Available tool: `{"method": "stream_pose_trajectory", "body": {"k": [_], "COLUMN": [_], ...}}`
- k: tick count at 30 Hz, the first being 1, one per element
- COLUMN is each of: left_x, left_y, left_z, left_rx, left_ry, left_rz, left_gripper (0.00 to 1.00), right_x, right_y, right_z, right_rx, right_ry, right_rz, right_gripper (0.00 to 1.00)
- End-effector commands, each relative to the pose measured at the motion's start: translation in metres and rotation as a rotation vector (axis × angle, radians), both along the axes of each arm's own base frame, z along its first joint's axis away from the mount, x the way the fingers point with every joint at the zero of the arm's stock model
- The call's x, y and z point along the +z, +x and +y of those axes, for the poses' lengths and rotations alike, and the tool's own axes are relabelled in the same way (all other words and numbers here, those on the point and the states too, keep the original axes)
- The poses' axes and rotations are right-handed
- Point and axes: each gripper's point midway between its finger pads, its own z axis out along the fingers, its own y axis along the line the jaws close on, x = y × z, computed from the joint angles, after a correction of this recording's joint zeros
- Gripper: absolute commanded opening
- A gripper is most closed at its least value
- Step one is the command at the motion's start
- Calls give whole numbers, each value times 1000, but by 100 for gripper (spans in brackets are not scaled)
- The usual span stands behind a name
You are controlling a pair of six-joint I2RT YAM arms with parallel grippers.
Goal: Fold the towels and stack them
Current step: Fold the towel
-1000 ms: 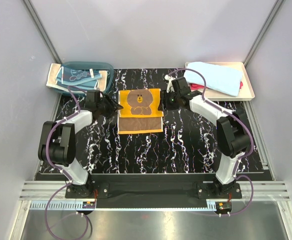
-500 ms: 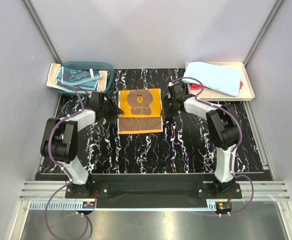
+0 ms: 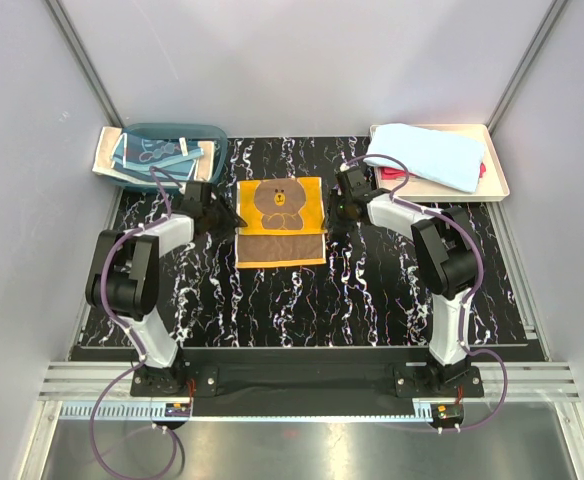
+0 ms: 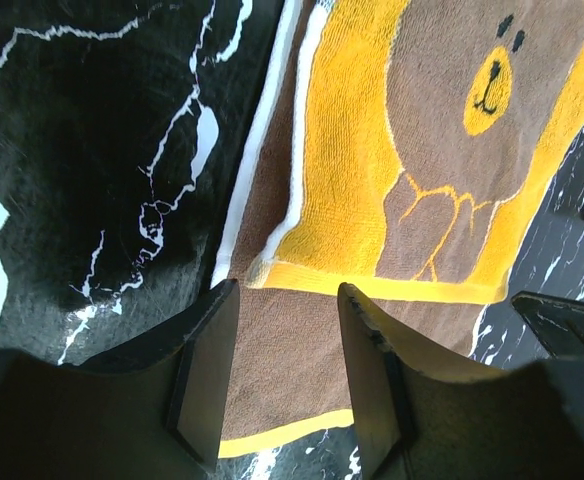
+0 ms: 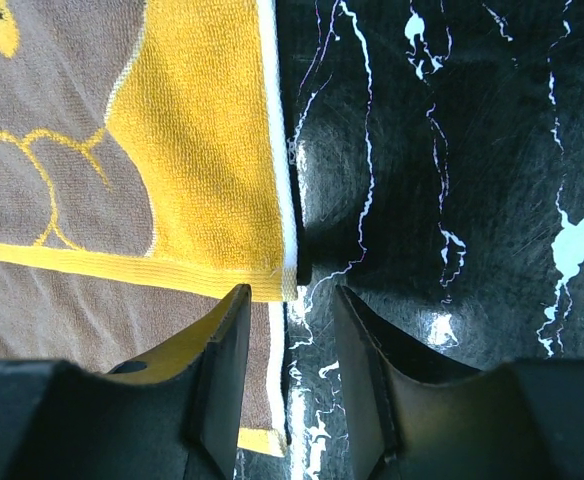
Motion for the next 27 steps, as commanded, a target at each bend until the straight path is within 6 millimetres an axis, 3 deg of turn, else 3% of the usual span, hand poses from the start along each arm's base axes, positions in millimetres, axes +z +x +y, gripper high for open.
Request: {"method": "stream_pose_trajectory", "body": {"k": [1, 18, 27], "left_x": [11, 4, 6], "left_y": [19, 26, 28], "left_z": [3, -1, -2], "left_rx": [6, 3, -3], "left_ry": [32, 30, 27], "left_rz": [-54, -47, -53], "left_gripper": [48, 41, 29], "right_x": [7, 2, 0], "right_y": [14, 16, 19], "right_z": [1, 3, 5], "right_rx": [-31, -48, -53], "right_ry": [7, 14, 17], "right_rz": [-42, -34, -25], "right_gripper": [45, 40, 38]}}
